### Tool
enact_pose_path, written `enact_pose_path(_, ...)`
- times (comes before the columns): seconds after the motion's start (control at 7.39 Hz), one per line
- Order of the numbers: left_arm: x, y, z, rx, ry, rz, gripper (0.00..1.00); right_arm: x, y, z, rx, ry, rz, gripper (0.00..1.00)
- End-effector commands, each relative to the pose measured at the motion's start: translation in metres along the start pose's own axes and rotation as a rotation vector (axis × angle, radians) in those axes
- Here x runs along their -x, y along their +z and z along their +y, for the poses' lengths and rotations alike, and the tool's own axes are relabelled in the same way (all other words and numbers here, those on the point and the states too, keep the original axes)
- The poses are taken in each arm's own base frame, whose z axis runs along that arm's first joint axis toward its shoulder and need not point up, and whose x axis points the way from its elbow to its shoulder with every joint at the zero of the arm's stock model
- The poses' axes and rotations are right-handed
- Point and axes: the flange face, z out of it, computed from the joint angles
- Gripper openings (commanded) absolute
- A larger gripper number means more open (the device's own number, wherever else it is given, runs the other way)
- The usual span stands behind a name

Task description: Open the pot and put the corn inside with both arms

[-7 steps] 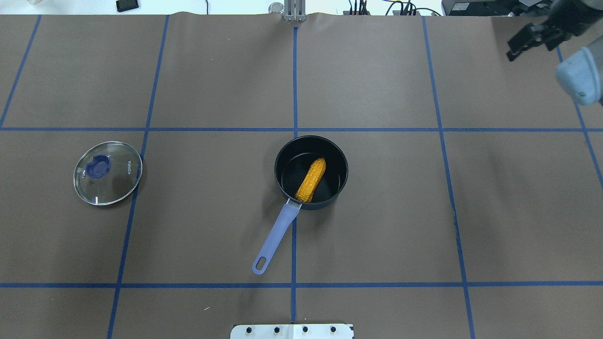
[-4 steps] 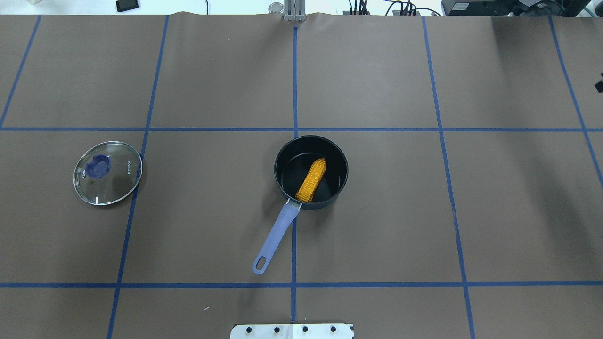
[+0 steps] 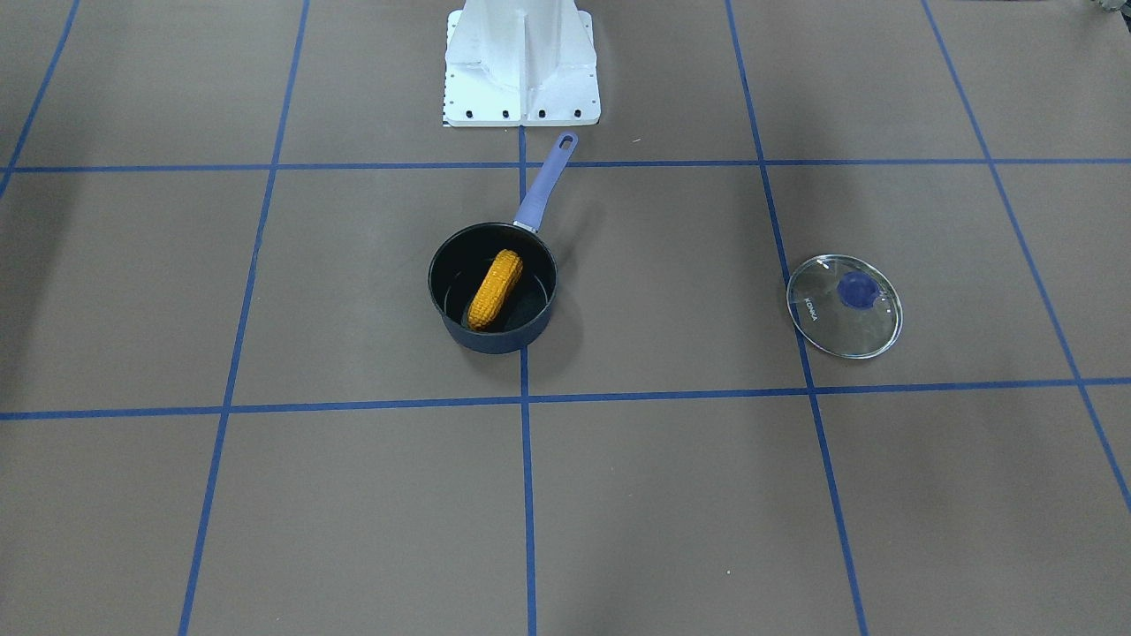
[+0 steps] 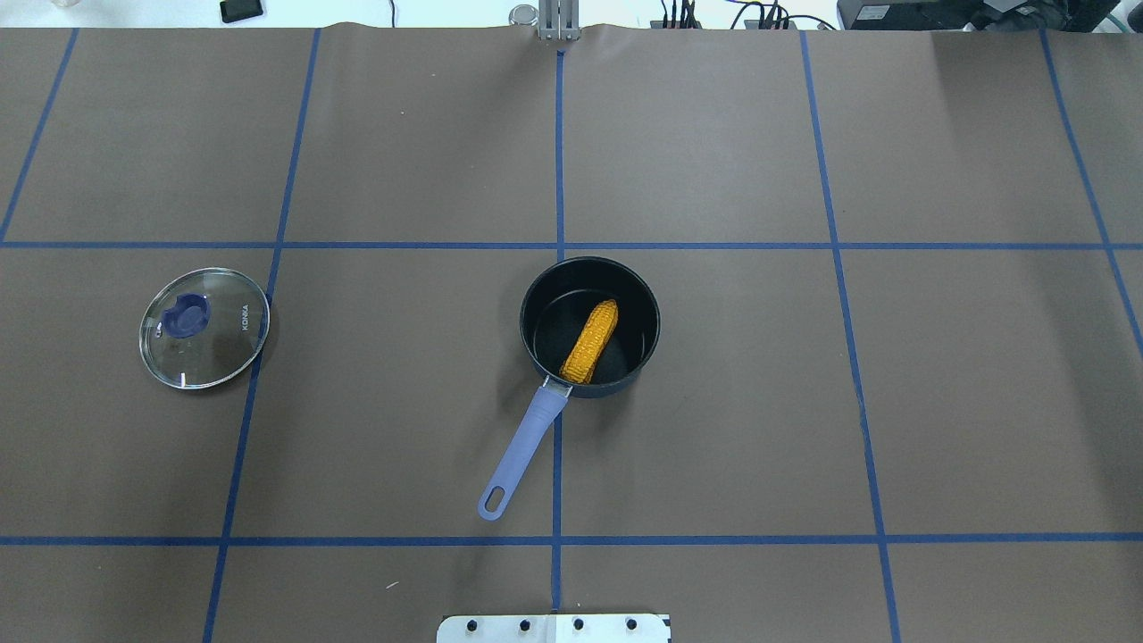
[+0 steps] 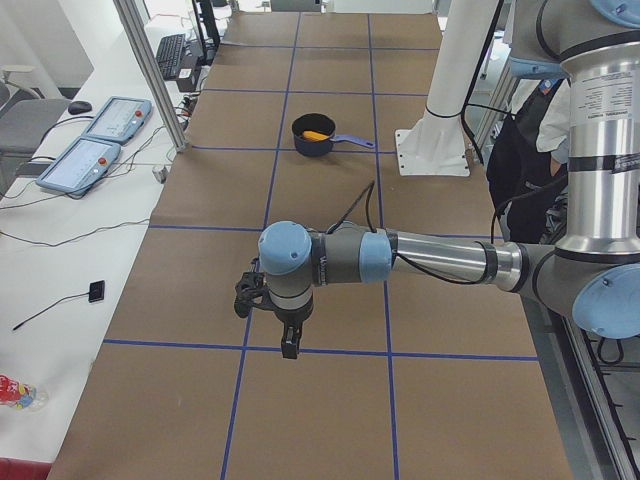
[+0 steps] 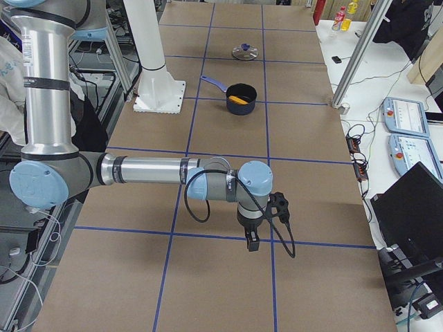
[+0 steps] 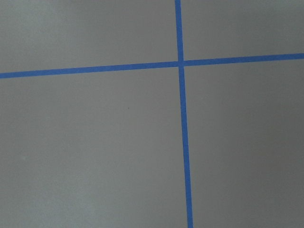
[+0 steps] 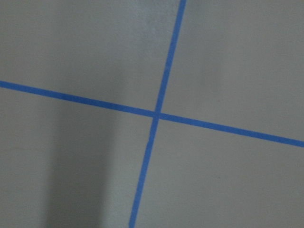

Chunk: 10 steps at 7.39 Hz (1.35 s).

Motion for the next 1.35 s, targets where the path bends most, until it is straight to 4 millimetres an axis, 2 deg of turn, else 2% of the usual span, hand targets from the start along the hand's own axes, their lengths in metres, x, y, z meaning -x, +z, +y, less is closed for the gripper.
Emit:
enact_pose_path(0.0, 0.002, 0.002, 0.003, -0.008, 0.007, 0.0, 0.99, -0.012, 0.008, 0.026, 0.017, 0.024, -0.001, 1.0)
enact_pose_path(0.14, 0.005, 0.007, 0.006, 0.001, 0.001, 0.001, 0.99, -0.018, 0.016, 0.031, 0.034, 0.045, -0.008, 1.0)
enact_pose_path(0.41, 0.005, 0.007, 0.006, 0.001, 0.001, 0.001, 0.99, -0.019, 0.015, 0.032, 0.033, 0.045, -0.001, 1.0)
enact_pose_path(0.95, 0.004, 0.006, 0.006, -0.001, 0.003, 0.001, 0.99, -0.002, -0.003, -0.001, -0.007, 0.004, -0.001, 1.0)
enact_pose_path(1.22, 0.004, 0.006, 0.006, 0.0, 0.003, -0.002, 0.99, -0.002, -0.003, -0.001, -0.008, 0.004, -0.006, 1.0)
